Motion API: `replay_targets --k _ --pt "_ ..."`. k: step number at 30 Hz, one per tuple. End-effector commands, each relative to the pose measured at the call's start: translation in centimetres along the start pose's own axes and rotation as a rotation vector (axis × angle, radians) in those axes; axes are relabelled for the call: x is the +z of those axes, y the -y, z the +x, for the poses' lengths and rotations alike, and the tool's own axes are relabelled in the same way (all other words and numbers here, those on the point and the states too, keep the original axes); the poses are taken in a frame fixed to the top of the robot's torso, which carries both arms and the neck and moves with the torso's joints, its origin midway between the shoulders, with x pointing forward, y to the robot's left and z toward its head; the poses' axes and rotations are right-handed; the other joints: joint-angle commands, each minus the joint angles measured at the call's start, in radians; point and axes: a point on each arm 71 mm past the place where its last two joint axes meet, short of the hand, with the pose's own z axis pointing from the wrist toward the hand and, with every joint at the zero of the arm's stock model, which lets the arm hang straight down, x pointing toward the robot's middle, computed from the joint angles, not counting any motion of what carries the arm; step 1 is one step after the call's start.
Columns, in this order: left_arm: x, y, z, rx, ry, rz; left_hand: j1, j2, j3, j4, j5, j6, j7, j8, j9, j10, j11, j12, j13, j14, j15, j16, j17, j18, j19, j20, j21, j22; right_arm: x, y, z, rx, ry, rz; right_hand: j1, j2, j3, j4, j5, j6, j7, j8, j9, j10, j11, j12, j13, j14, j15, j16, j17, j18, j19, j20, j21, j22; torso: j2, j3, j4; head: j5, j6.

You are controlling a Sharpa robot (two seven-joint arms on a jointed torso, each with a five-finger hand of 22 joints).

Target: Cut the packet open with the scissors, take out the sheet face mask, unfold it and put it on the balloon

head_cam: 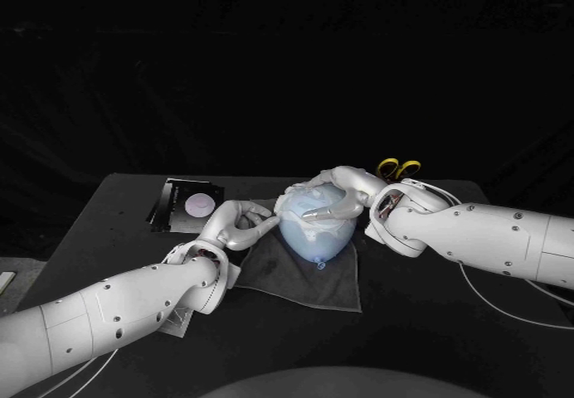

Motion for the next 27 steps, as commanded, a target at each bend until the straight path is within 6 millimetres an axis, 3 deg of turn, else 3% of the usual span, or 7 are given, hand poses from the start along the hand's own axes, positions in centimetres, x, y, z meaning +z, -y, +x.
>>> replay_targets --k 1,4,8,13,16,22,27 --pt "0.1 0.4 0.6 -0.034 -0.054 0.023 -0.010 0.001 -0.035 0.000 0.001 -0.009 0.002 -0.007 -0.003 -0.011 0.002 0.002 0.003 -0.010 -0.001 -0.006 -0.004 0.011 -0.009 0.000 -0.007 -0.008 -0.3 0.6 1.0 -0.005 -0.063 0.037 0.000 0.009 0.004 -0.002 -0.005 0.004 0.050 0.004 0.001 -0.004 0.001 0.007 0.002 -0.003 -0.002 -0.003 -0.001 0.012 -0.008 -0.002 0.003 -0.002 0.001 -0.0002 -0.0010 0.001 -0.001" --pt "0.1 0.5 0.8 -0.037 -0.068 0.023 0.012 0.027 -0.111 0.000 0.001 -0.012 0.004 -0.016 -0.009 -0.023 0.005 0.007 0.008 -0.017 0.002 -0.006 -0.008 0.013 -0.013 0.004 -0.017 -0.017 -0.3 0.6 1.0 -0.005 -0.063 0.036 0.000 0.009 0.004 -0.002 -0.005 0.004 0.050 0.004 0.001 -0.004 0.001 0.007 0.002 -0.003 -0.002 -0.003 -0.001 0.012 -0.008 -0.002 0.003 -0.002 0.001 0.0004 -0.0009 0.002 -0.001" --pt "0.3 0.5 1.1 -0.039 -0.081 0.021 0.043 0.046 -0.141 -0.002 0.001 -0.009 0.004 -0.019 -0.012 -0.026 0.004 0.010 0.011 -0.016 0.003 -0.003 -0.006 0.013 -0.010 0.005 -0.018 -0.017 -0.3 0.6 1.0 -0.005 -0.064 0.035 0.001 0.009 0.003 -0.002 -0.005 0.006 0.052 0.004 0.000 -0.004 0.001 0.007 0.002 -0.003 -0.002 -0.003 -0.002 0.013 -0.008 -0.002 0.004 -0.002 0.001 0.0004 -0.0015 0.000 -0.002" --pt "0.4 0.7 1.5 -0.044 -0.096 0.025 0.106 0.074 -0.137 -0.007 0.001 0.000 -0.001 -0.019 -0.014 -0.026 -0.001 0.009 0.010 -0.013 -0.002 0.000 0.000 0.013 -0.006 0.004 -0.017 -0.014 -0.2 0.5 1.0 -0.005 -0.064 0.034 0.001 0.009 0.003 -0.002 -0.005 0.006 0.052 0.004 0.000 -0.004 0.001 0.007 0.002 -0.003 -0.002 -0.003 -0.002 0.013 -0.008 -0.002 0.004 -0.002 0.001 0.0003 -0.0016 0.001 -0.002" --pt "0.5 0.8 1.7 -0.047 -0.103 0.026 0.180 0.107 -0.108 -0.018 0.001 0.010 -0.007 -0.020 -0.016 -0.023 -0.008 0.001 0.005 -0.013 -0.008 0.000 -0.002 0.013 -0.005 0.000 -0.017 -0.013 -0.2 0.5 1.0 -0.005 -0.065 0.033 0.001 0.009 0.003 -0.002 -0.005 0.006 0.052 0.004 0.000 -0.004 0.001 0.007 0.002 -0.003 -0.002 -0.003 -0.002 0.013 -0.008 -0.002 0.004 -0.002 0.001 0.0004 -0.0012 0.000 -0.003" --pt "0.6 0.8 1.9 -0.048 -0.112 0.019 0.222 0.129 -0.087 -0.013 0.001 0.016 -0.007 -0.024 -0.020 -0.020 -0.009 -0.011 -0.003 -0.016 -0.009 -0.001 -0.006 0.012 -0.005 -0.002 -0.017 -0.013 -0.2 0.4 1.1 -0.004 -0.065 0.031 0.001 0.009 0.003 -0.002 -0.005 0.006 0.054 0.004 0.000 -0.003 0.000 0.007 0.002 -0.003 -0.002 -0.003 -0.002 0.013 -0.008 -0.002 0.004 -0.001 0.001 0.0003 -0.0008 -0.001 -0.003" --pt "0.7 0.8 2.1 -0.049 -0.118 0.009 0.229 0.134 -0.082 -0.009 0.001 0.017 -0.004 -0.026 -0.022 -0.019 -0.007 -0.014 -0.004 -0.017 -0.008 -0.002 -0.008 0.012 -0.003 -0.003 -0.016 -0.011 -0.2 0.4 1.1 -0.003 -0.065 0.030 0.001 0.009 0.003 -0.002 -0.005 0.006 0.054 0.004 0.000 -0.003 0.000 0.007 0.002 -0.003 -0.002 -0.003 -0.002 0.013 -0.008 -0.002 0.004 -0.001 0.000 -0.0001 -0.0004 -0.001 -0.003"
